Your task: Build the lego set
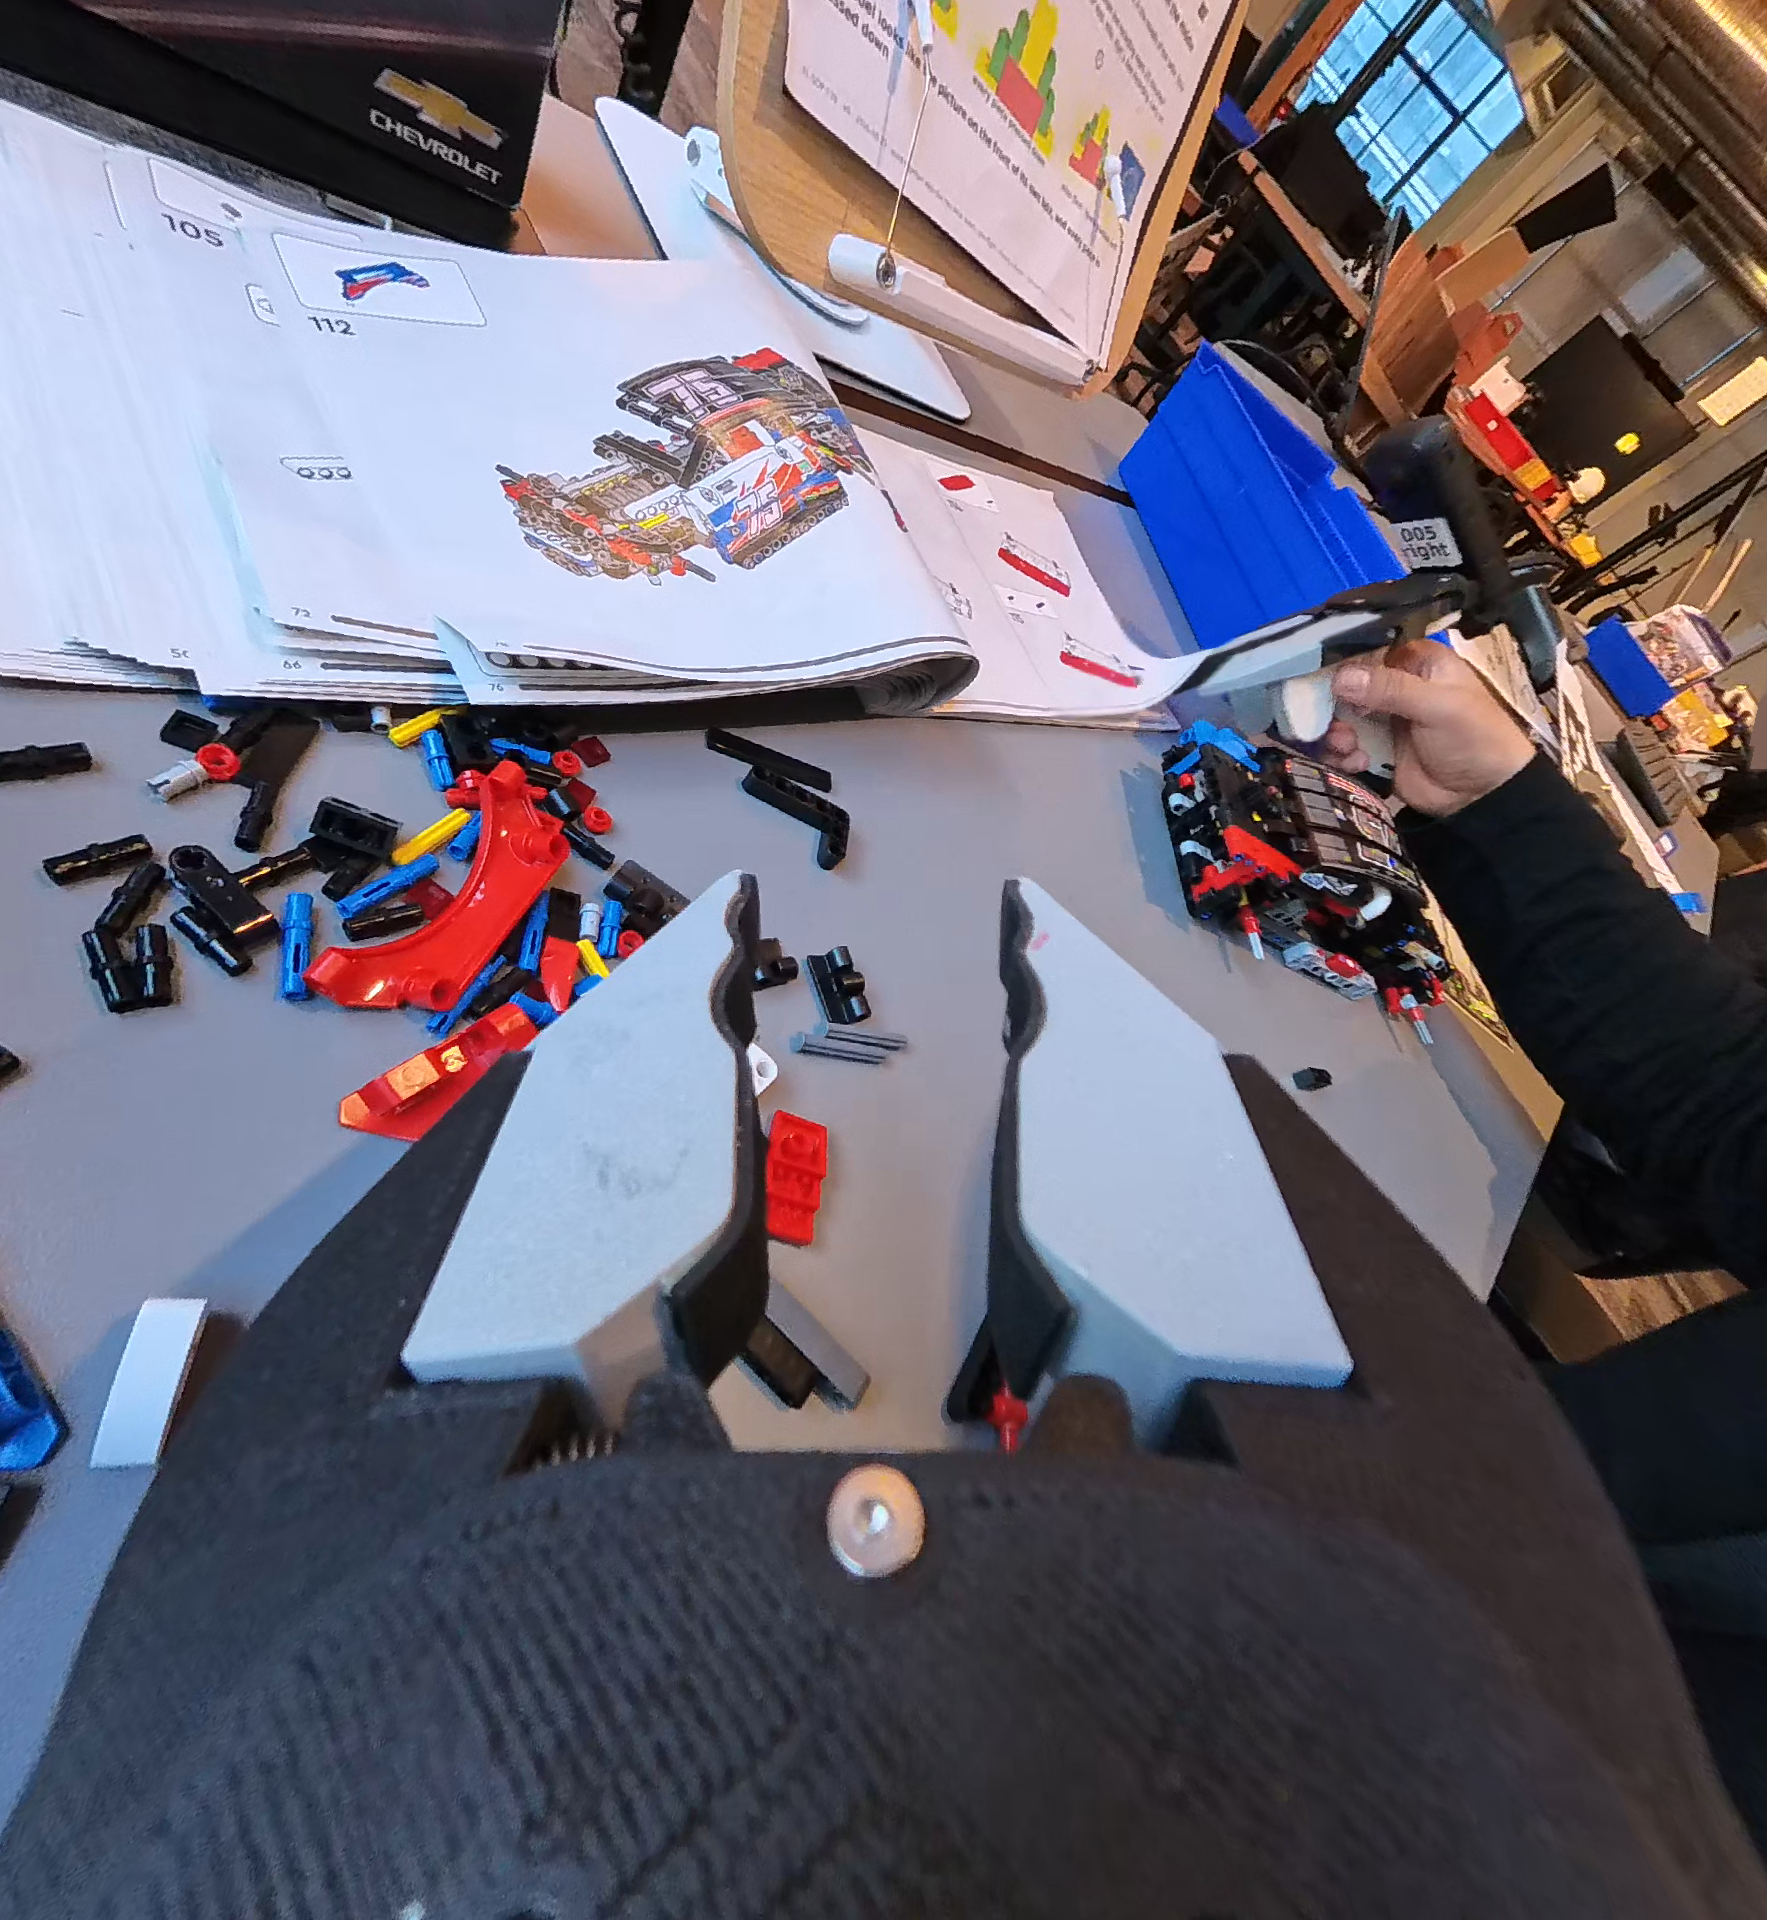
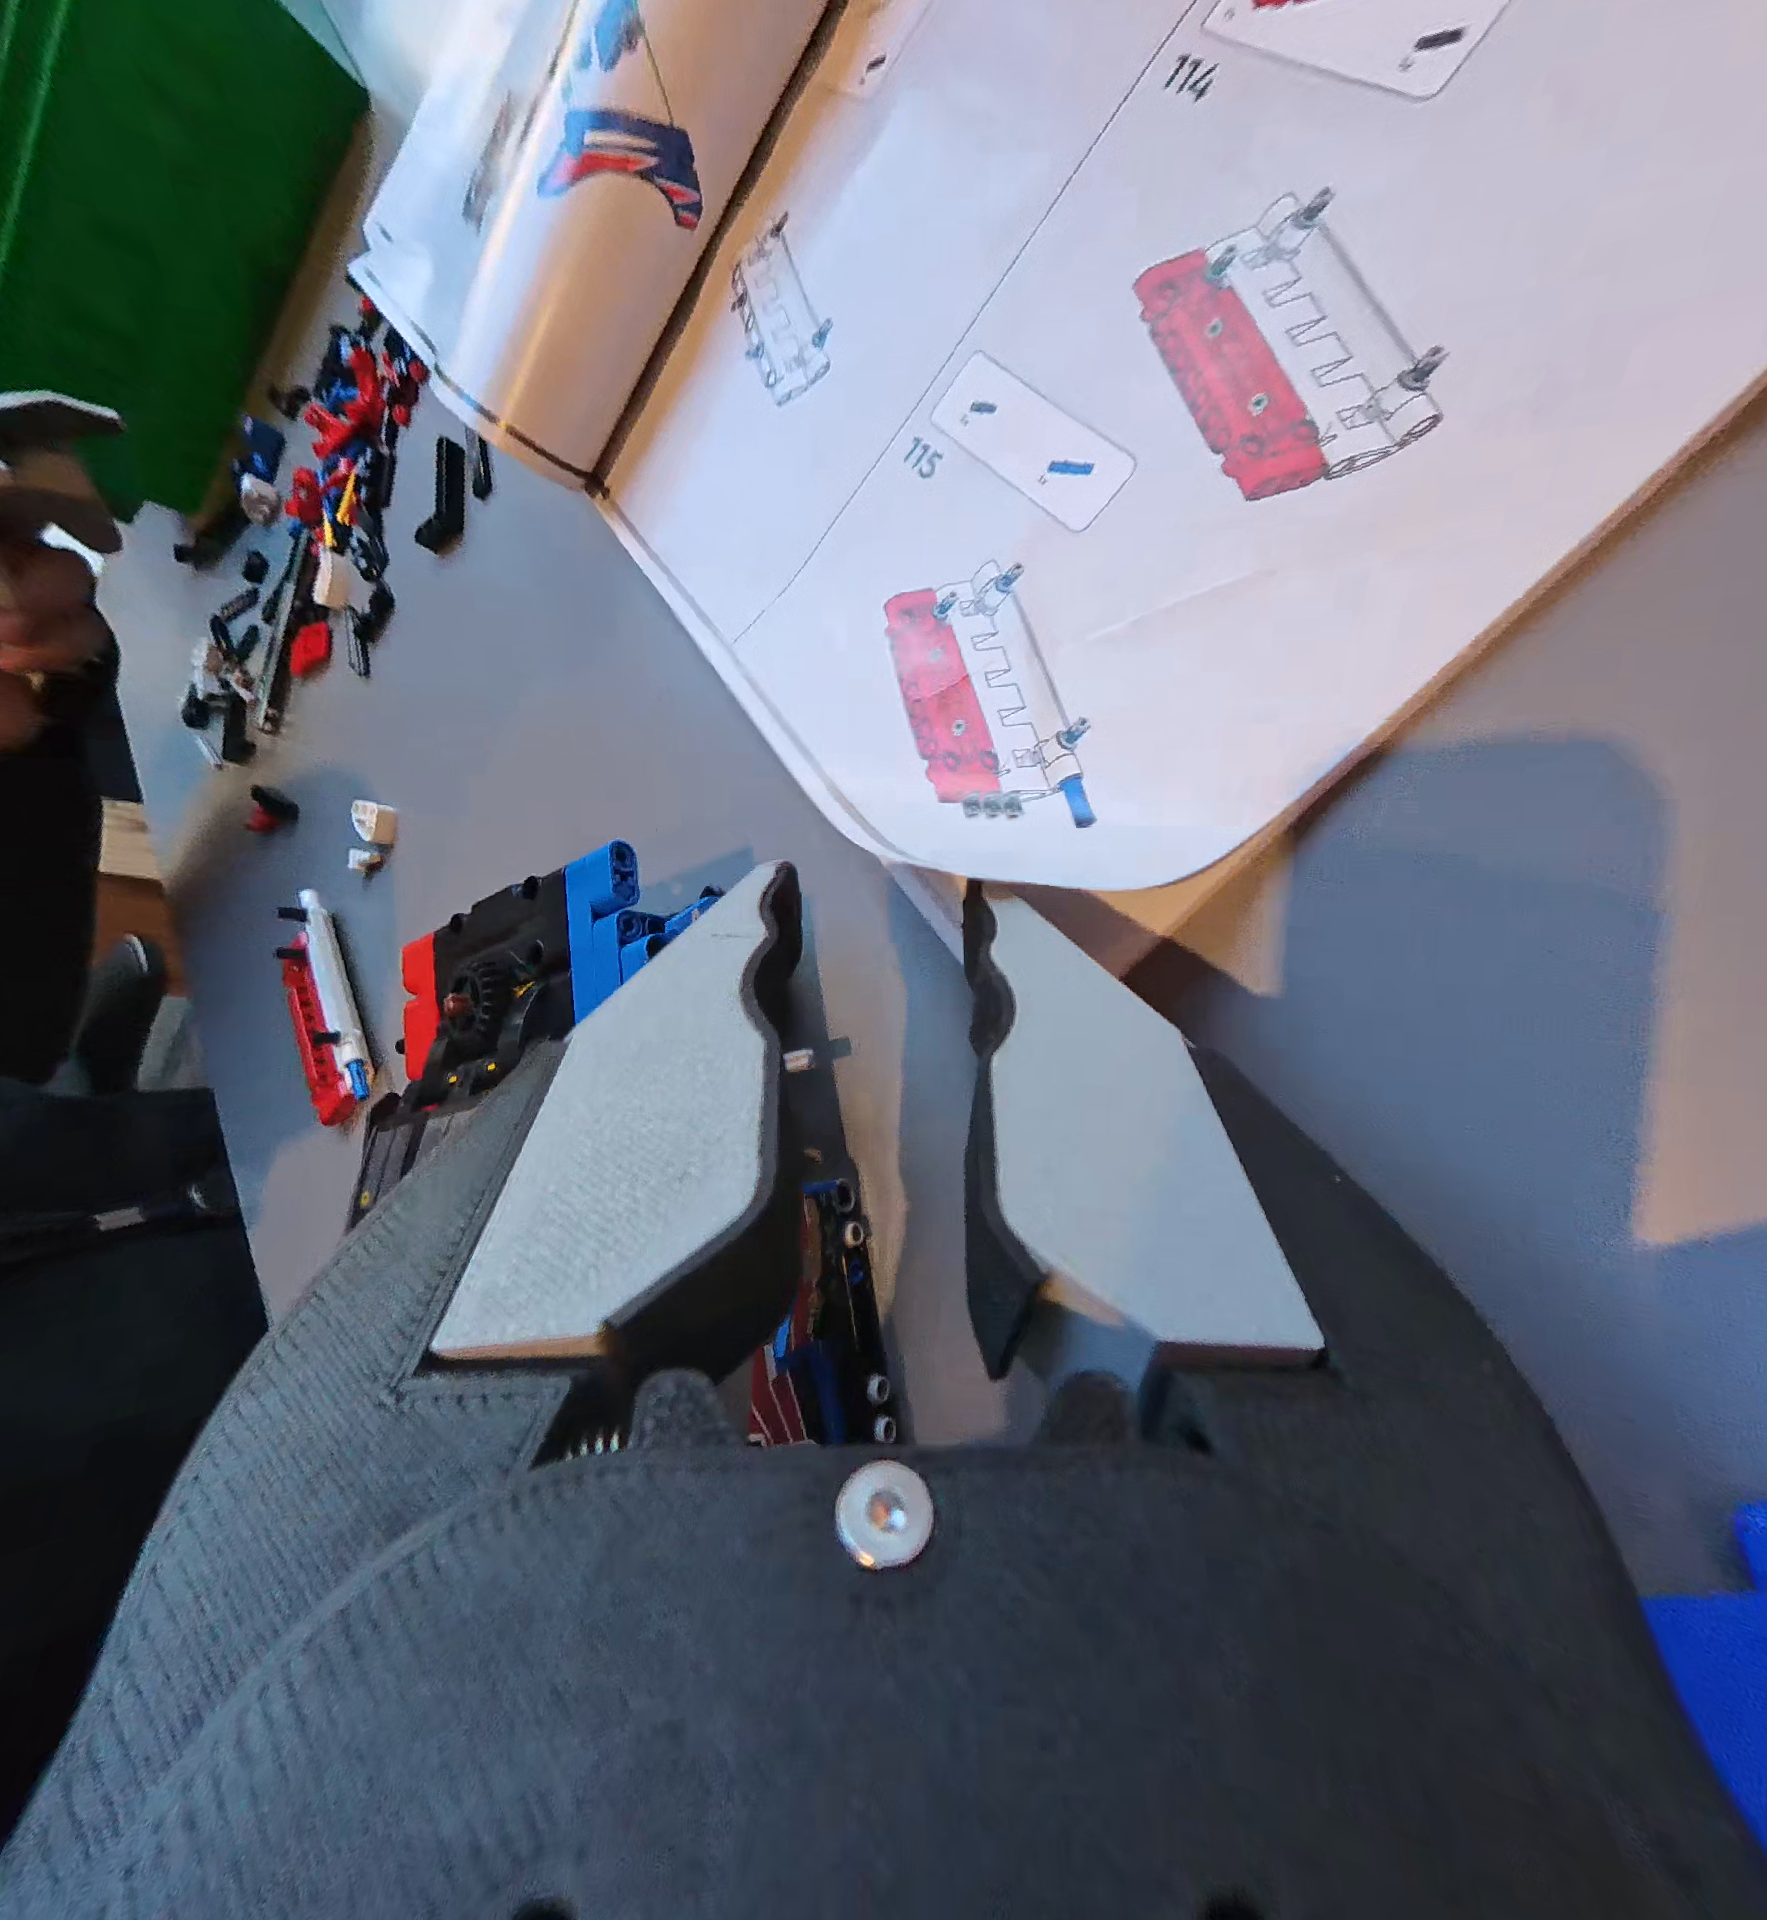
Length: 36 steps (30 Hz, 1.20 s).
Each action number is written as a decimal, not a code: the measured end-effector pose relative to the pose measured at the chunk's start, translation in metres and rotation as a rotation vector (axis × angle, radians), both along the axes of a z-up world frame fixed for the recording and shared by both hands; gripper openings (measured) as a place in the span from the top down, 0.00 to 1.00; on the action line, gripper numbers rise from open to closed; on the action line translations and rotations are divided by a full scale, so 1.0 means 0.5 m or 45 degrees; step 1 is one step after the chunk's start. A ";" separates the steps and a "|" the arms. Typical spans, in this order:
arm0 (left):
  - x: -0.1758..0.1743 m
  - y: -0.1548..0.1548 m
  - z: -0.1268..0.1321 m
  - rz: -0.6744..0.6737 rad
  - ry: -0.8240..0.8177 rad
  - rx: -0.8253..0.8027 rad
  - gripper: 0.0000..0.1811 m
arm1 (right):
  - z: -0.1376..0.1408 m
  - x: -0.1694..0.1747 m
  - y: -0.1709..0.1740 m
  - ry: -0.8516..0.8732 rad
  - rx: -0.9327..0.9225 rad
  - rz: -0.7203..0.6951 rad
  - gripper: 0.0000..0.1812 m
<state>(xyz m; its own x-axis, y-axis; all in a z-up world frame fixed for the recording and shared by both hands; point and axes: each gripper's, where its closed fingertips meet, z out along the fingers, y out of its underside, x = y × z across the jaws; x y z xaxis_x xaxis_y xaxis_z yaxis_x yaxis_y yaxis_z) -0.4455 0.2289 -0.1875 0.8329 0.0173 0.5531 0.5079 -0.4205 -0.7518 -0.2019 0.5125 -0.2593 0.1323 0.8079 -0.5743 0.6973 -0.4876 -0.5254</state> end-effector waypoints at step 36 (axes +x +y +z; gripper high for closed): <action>0.000 -0.019 0.007 -0.001 -0.010 0.013 0.76 | -0.003 -0.007 0.026 -0.121 -0.209 -0.188 0.81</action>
